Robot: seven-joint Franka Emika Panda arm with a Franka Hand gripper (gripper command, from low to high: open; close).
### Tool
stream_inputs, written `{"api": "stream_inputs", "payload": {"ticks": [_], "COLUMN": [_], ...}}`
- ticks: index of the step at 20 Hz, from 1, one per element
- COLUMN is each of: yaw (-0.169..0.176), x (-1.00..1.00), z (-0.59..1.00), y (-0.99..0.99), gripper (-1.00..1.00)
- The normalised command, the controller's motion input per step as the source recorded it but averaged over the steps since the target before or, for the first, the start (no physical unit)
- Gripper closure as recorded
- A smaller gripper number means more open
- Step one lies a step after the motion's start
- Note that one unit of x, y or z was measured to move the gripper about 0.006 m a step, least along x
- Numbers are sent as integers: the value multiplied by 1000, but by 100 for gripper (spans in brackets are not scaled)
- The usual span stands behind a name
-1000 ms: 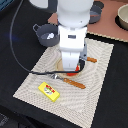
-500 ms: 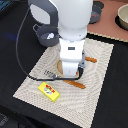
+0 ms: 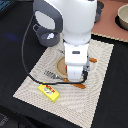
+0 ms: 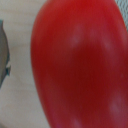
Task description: Interact with the objects in diverse but meaningful ways.
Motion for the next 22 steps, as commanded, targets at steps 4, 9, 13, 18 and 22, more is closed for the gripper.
{"api": "stream_inputs", "payload": {"ticks": [4, 9, 13, 18, 22], "yaw": [0, 0, 0, 33, 66], "x": [381, 278, 178, 62, 7], "z": [-206, -256, -267, 395, 1000], "y": [0, -2, -26, 115, 489], "gripper": [100, 100, 100, 100, 100]}}
